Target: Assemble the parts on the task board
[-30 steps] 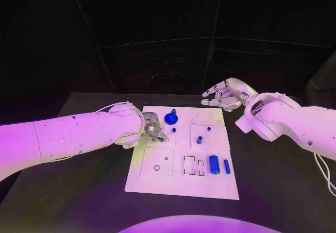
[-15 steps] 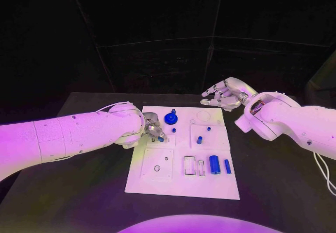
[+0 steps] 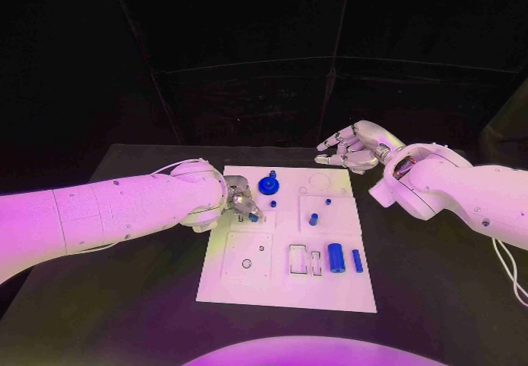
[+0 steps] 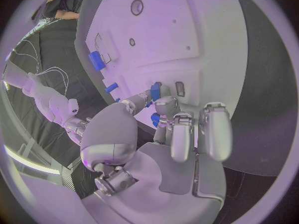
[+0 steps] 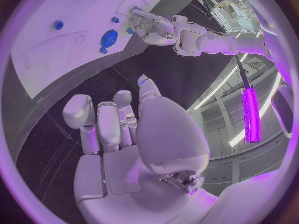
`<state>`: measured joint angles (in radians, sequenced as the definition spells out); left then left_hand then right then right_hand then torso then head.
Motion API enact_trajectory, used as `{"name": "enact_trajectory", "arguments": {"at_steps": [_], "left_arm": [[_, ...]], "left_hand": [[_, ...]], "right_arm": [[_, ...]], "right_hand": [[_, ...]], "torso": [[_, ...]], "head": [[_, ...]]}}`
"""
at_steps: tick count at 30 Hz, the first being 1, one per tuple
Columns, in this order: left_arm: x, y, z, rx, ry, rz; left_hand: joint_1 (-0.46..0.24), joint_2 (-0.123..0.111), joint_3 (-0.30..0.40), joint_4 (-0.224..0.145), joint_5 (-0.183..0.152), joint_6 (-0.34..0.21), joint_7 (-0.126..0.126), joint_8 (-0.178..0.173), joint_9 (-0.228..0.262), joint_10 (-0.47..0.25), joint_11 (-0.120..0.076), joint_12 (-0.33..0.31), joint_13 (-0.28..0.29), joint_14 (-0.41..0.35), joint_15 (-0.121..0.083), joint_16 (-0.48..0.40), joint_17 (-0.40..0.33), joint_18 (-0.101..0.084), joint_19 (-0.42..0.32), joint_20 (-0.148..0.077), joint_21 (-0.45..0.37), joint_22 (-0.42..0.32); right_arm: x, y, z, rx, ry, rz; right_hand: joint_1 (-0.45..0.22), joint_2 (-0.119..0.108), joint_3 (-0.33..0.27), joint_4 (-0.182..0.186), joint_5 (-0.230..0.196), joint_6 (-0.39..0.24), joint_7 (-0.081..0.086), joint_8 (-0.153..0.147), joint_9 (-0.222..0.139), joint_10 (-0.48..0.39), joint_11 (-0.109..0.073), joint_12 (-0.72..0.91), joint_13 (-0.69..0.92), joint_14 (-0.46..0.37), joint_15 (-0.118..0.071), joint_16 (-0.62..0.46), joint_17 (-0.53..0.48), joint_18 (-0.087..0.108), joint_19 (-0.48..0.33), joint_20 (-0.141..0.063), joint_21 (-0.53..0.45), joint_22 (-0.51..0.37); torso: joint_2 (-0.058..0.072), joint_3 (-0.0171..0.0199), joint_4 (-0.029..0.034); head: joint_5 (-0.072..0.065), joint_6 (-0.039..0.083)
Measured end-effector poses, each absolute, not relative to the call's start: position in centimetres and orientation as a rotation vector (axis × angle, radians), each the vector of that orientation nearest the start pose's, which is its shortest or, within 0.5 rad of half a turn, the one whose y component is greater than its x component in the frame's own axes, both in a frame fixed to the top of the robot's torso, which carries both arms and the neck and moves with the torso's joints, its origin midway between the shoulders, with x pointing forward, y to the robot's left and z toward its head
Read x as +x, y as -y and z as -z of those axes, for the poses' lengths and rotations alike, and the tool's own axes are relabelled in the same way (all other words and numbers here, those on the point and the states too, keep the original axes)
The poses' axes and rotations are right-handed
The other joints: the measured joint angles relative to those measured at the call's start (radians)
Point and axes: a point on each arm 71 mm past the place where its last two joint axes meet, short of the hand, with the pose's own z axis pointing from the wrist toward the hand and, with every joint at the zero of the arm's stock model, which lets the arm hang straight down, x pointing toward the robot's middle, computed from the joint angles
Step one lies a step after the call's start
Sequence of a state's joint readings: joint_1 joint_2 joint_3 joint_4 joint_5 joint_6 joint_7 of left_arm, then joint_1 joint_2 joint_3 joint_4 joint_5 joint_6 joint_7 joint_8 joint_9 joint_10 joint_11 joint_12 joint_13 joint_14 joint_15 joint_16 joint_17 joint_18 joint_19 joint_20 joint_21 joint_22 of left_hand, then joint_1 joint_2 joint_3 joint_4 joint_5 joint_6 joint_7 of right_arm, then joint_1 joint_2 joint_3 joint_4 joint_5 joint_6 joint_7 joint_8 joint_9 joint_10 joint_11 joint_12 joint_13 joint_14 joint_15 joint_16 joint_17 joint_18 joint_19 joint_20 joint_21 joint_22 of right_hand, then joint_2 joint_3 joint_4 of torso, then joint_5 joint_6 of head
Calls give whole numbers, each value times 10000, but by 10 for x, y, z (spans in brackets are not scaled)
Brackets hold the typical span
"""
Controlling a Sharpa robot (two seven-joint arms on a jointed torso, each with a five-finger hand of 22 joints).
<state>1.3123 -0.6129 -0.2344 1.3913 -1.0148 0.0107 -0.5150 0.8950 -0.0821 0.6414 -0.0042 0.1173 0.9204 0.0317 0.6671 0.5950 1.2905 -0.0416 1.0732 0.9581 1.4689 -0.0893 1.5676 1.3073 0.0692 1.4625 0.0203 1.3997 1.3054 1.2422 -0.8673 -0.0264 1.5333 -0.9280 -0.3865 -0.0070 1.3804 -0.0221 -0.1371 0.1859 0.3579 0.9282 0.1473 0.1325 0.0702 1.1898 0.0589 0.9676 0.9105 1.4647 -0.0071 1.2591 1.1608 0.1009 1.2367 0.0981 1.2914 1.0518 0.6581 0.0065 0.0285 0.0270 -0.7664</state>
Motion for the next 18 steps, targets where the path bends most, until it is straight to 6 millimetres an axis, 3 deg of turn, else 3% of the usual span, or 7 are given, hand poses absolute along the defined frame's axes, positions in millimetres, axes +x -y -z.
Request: {"name": "enact_trajectory", "arguments": {"at_steps": [18], "left_arm": [[491,-148,241,-1188,-23080,4007]], "left_hand": [[-136,-50,-178,40,26,42,-26,-1,-42,14,-13,69,75,-37,-37,0,0,0,0,0,0,23]], "right_arm": [[496,214,158,3332,-16443,-9327]], "right_hand": [[0,0,-24,24,0,0,0,0,0,0,0,0,-16,0,0,0,1,0,0,0,0,1]], "torso": [[-6,-4,-1]], "head": [[-12,-35]]}}
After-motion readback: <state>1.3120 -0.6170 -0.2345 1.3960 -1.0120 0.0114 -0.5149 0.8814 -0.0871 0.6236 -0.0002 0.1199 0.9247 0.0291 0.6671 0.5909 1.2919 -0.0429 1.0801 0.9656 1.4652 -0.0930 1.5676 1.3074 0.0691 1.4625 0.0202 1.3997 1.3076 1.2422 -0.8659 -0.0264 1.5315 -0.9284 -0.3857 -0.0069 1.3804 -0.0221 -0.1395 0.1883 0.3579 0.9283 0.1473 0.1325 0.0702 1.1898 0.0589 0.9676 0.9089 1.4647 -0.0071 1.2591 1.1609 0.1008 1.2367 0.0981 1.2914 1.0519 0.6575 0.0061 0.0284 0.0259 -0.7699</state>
